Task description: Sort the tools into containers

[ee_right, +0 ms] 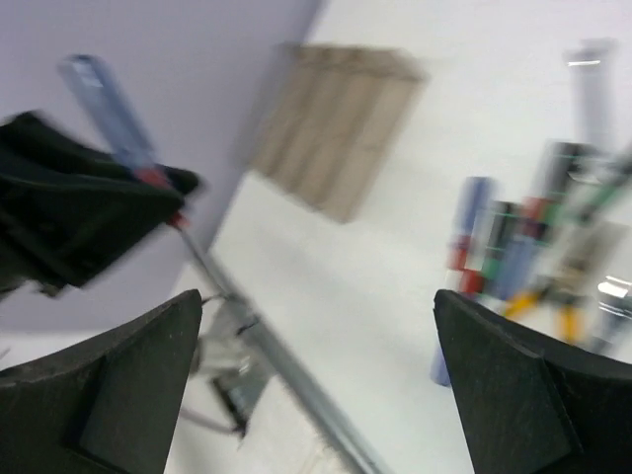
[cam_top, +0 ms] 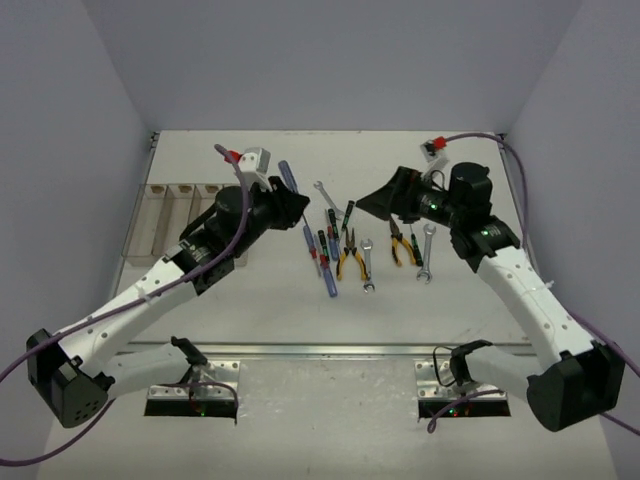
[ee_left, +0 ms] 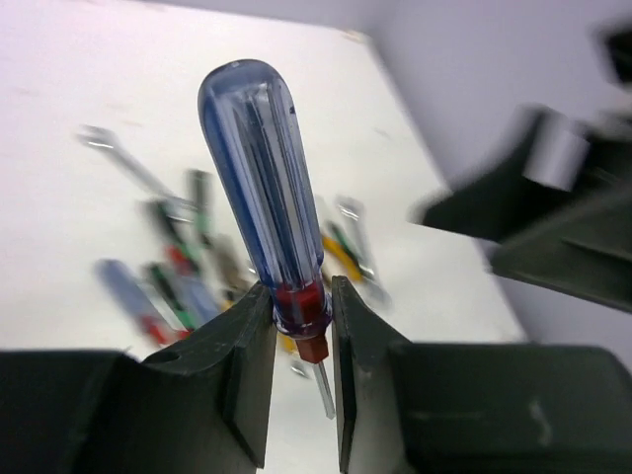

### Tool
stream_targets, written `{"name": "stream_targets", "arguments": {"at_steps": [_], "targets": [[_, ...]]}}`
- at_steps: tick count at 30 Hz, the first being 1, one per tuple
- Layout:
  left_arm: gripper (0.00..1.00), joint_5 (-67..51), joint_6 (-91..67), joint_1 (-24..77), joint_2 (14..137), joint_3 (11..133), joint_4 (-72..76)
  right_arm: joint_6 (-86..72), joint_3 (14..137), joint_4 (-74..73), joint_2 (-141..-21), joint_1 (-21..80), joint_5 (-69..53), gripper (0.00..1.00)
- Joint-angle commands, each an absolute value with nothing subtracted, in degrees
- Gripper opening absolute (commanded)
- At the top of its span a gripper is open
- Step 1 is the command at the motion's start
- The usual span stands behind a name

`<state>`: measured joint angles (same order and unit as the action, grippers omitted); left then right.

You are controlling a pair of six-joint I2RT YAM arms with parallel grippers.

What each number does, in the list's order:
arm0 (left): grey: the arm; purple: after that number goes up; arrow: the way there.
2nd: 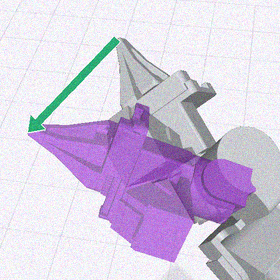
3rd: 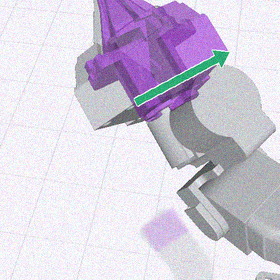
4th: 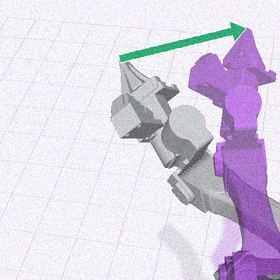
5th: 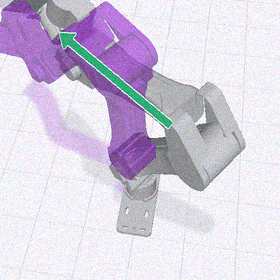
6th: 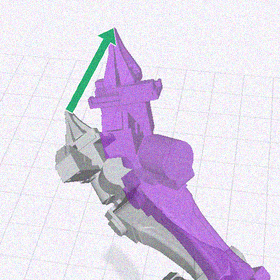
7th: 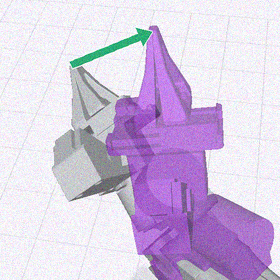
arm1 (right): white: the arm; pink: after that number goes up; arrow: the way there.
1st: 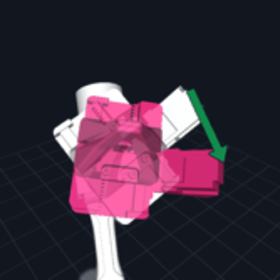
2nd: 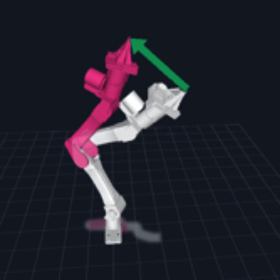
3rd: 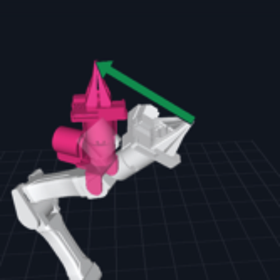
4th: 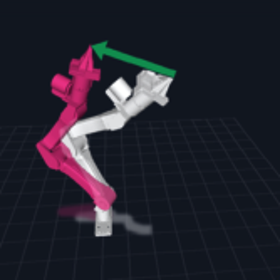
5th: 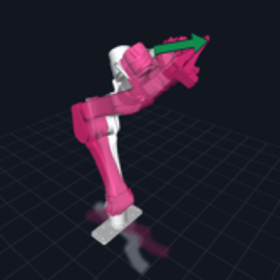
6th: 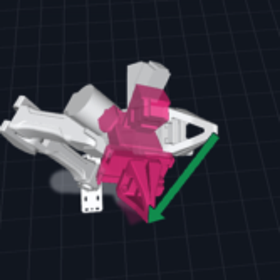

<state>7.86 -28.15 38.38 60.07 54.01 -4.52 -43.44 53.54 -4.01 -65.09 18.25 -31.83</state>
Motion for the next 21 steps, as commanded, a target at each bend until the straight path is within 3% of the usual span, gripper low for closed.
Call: {"name": "stream_targets", "arguments": {"at_steps": [1, 3, 8, 11, 21], "targets": [[0.0, 46.05, -12.32, 31.15, 70.06, 62.68, -26.84, -32.23, 53.78, -21.18, -56.02, 11.74, -10.11, 0.99], [0.0, 54.79, -8.5, 23.25, 75.27, 63.75, -27.17, -30.16, 52.0, -23.77, -54.0, 11.6, -9.96, 0.99], [0.0, 48.91, -7.68, 9.52, 83.11, 69.03, -24.78, -27.42, 47.57, -24.29, -50.51, 11.6, -10.74, 0.99], [0.0, 57.59, -2.16, 6.82, 90.95, 72.53, -21.35, -25.96, 45.31, -23.74, -50.27, 11.6, -13.56, 0.99], [0.0, 52.76, 29.5, 0.79, 98.58, 65.4, 3.63, -25.74, 42.08, -21.75, -48.96, 11.6, -14.58, 0.99]]}}
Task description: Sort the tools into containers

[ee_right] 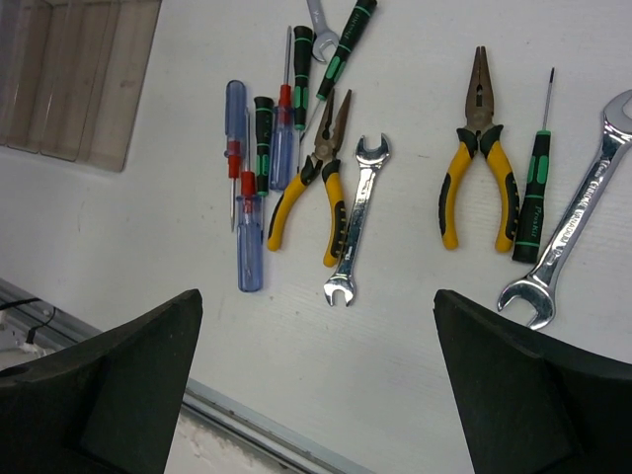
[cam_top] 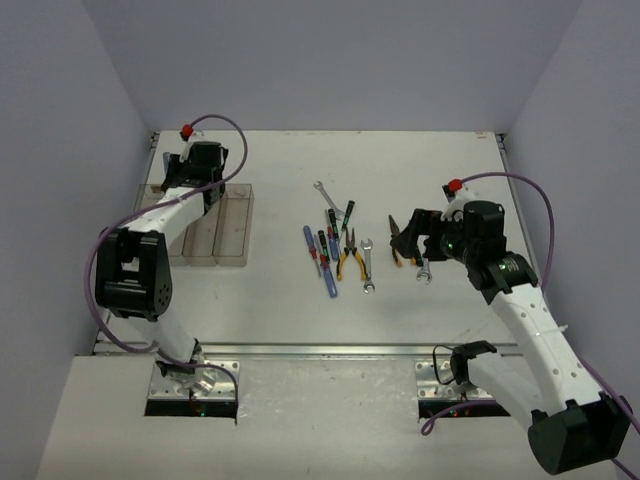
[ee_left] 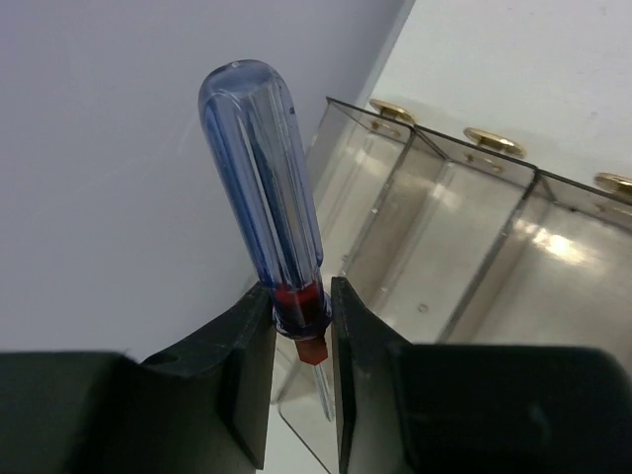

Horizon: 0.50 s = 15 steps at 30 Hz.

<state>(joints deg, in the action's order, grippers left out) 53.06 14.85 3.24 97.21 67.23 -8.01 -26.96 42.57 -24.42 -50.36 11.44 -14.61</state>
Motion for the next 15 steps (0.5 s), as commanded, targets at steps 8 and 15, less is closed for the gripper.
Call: {"name": "stream_targets", "arguments": {"at_steps": [8, 15], "targets": [[0.0, 45.19, 33.68, -5.94, 102.33, 65.15, 5.14, -25.26, 42.06, -21.32, -52.89, 12.66, -14.45, 0.99], [0.04, 43.52, 34.22, -9.53, 107.27, 63.89, 7.82, -24.94, 41.84, -21.29, -51.92, 12.66, -12.27, 0.99]]}}
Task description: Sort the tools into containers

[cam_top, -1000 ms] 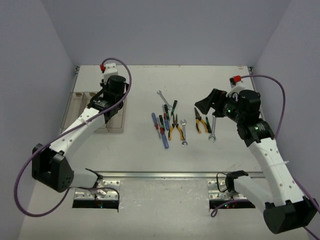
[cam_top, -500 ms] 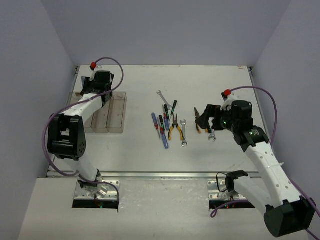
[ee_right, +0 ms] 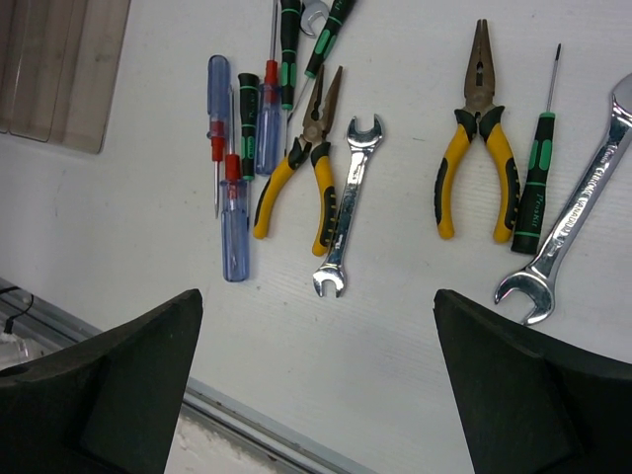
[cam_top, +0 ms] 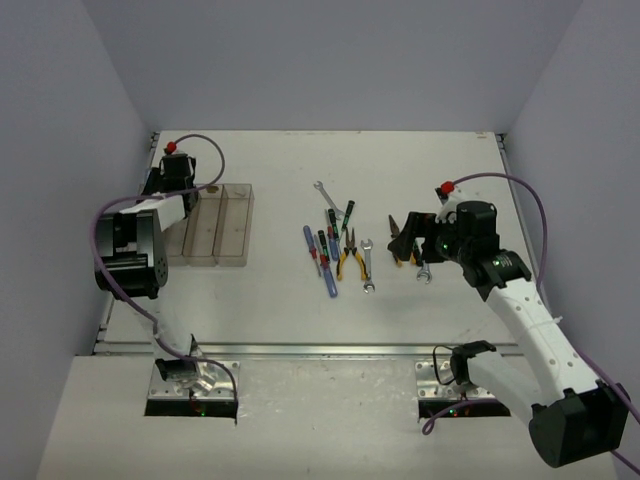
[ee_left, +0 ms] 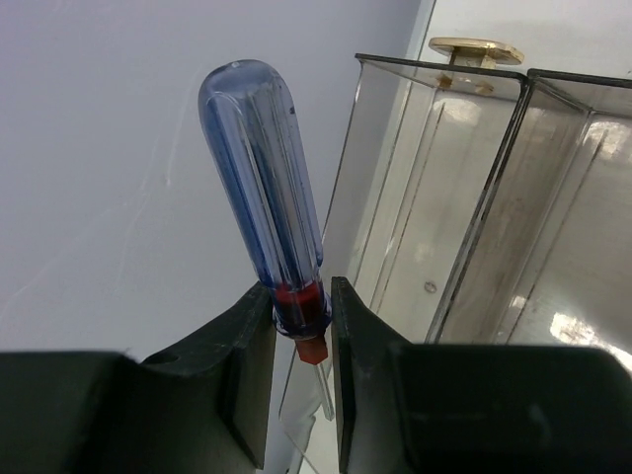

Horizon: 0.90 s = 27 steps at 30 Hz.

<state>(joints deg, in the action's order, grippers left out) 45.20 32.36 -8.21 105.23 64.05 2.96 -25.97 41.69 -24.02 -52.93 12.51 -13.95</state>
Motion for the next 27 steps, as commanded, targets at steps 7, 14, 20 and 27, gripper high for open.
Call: {"name": "stream_targets", "arguments": {"at_steps": [7, 14, 20, 27], "targets": [[0.51, 44.77, 31.5, -10.2, 112.02, 68.18, 5.98, -24.68, 41.77, -21.36, -50.88, 12.66, -10.92, 0.99], [0.83, 43.06, 22.35, -10.11, 106.83, 74.23, 0.5, -24.78, 41.84, -20.93, -52.47, 12.66, -11.59, 0.99], [1.0, 45.9, 6.25, -0.97, 96.54, 82.81, -14.2, -24.61, 41.01, -19.55, -53.67, 12.59, -13.9, 0.99], [1.0, 28.8, -25.2, 8.09, 72.09, 80.35, -36.05, -28.09, 44.47, -21.36, -61.56, 12.66, -14.9, 0.99]]}}
